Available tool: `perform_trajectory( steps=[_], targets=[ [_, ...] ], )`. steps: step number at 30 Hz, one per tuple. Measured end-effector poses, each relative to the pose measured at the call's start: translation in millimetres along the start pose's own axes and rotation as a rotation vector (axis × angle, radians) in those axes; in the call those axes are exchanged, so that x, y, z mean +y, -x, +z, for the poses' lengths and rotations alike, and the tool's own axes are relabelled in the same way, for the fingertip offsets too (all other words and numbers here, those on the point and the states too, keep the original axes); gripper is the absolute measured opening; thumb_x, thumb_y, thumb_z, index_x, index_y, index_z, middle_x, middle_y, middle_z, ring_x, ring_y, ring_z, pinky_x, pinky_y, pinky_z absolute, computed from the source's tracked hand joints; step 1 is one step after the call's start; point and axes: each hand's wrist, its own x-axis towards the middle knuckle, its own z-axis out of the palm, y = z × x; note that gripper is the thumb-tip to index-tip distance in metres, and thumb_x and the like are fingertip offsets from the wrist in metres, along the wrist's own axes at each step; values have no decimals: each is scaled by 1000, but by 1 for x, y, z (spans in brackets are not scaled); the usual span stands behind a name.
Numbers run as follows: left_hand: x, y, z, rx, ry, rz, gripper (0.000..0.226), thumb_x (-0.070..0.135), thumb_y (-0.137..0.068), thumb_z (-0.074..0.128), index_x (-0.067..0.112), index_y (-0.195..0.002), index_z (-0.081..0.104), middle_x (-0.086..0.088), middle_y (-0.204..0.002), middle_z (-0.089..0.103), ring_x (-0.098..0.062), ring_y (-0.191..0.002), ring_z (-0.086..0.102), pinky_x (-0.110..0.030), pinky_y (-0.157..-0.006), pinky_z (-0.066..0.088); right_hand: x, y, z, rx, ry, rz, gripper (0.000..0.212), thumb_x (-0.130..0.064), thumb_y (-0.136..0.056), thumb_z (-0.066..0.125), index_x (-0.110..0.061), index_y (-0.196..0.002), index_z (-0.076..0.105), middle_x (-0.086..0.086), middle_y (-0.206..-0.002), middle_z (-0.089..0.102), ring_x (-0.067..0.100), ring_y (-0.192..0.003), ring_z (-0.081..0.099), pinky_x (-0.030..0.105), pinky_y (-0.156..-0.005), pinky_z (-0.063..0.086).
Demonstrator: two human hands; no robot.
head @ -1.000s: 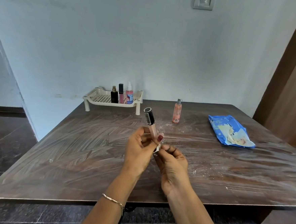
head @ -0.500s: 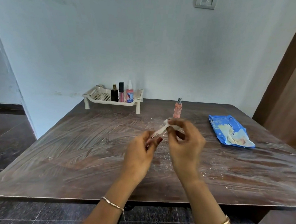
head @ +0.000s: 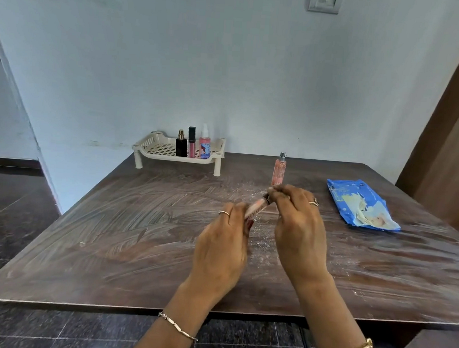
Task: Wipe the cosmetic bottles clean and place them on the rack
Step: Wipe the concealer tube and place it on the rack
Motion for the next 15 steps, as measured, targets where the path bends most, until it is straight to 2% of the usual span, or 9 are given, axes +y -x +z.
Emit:
perform_trajectory(
  steps=[4, 7, 11, 13, 15],
  targets=[
    [-2, 1, 4, 11, -119, 63, 29, 18, -96, 50, 14, -125, 45, 2, -101, 57, -13, -71, 57, -29, -60, 49, -15, 15, 5, -29, 18, -9, 31, 9, -77, 63, 5, -108, 65, 18, -109, 66, 30, -101, 62, 36, -77, 58],
    [-4, 0, 7, 22, -156, 81, 36, 11, -89, 60, 12, -123, 50, 1, -103, 60, -16, -79, 62, -31, -65, 52, -20, 27, 6, -72, -28, -64, 35, -3, -85, 45, 2, -112, 65, 14, -113, 65, 28, -110, 59, 34, -85, 55],
    [-4, 1, 7, 49, -179, 132, 29, 18, -93, 56, 12, -121, 50, 2, -98, 59, -13, -72, 58, -27, -60, 47, 1, 19, 2, 2, -6, -43, 29, 7, -79, 65, 4, -108, 68, 14, -108, 67, 26, -104, 60, 29, -84, 54],
    [-3, 1, 6, 64, -176, 142, 33, 18, -90, 57, 11, -121, 49, 1, -97, 60, -13, -68, 58, -26, -58, 47, 8, 13, 1, 56, 19, 26, 30, 9, -77, 66, 3, -106, 69, 14, -106, 67, 25, -103, 59, 22, -85, 47],
    [-3, 1, 6, 75, -160, 140, 35, 18, -88, 56, 11, -122, 47, 1, -96, 60, -13, -67, 58, -27, -57, 47, 9, 10, 0, 83, 30, 73, 32, 12, -77, 65, 2, -107, 68, 13, -107, 66, 27, -102, 60, 23, -85, 44]
  ],
)
